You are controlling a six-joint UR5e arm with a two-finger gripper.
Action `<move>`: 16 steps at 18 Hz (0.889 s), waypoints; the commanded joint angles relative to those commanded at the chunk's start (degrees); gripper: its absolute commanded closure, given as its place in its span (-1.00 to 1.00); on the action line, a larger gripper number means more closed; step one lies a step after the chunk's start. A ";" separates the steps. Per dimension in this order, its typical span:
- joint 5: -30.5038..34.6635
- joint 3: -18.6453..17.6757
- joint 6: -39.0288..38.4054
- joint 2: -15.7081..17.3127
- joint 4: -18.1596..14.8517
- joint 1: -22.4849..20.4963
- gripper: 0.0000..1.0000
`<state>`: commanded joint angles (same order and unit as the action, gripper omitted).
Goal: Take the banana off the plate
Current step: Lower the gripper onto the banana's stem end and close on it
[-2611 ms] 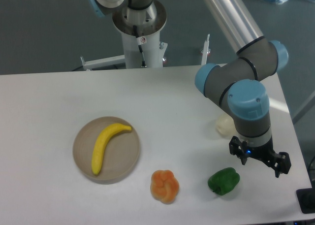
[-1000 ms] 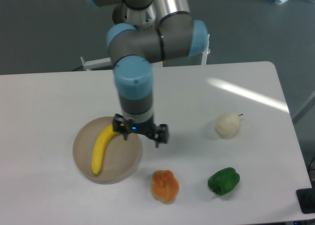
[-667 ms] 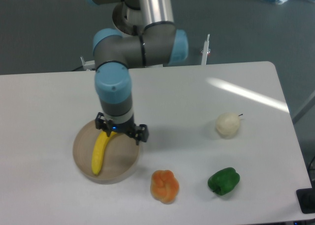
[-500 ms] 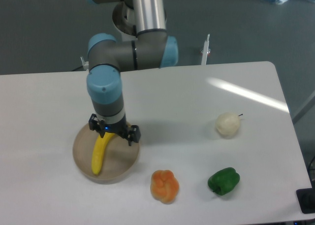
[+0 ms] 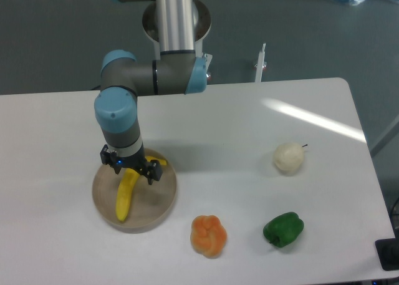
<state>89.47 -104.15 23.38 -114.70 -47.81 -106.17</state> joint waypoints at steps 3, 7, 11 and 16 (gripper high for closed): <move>0.00 0.00 -0.09 0.26 -0.09 0.70 -1.00; 0.09 -0.09 -0.18 -0.78 -0.09 1.23 -1.00; 0.88 0.35 -0.18 -1.41 0.00 1.58 -1.00; 2.20 0.79 -0.09 -1.93 0.00 1.67 -0.23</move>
<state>91.67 -103.36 23.29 -116.63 -47.81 -104.50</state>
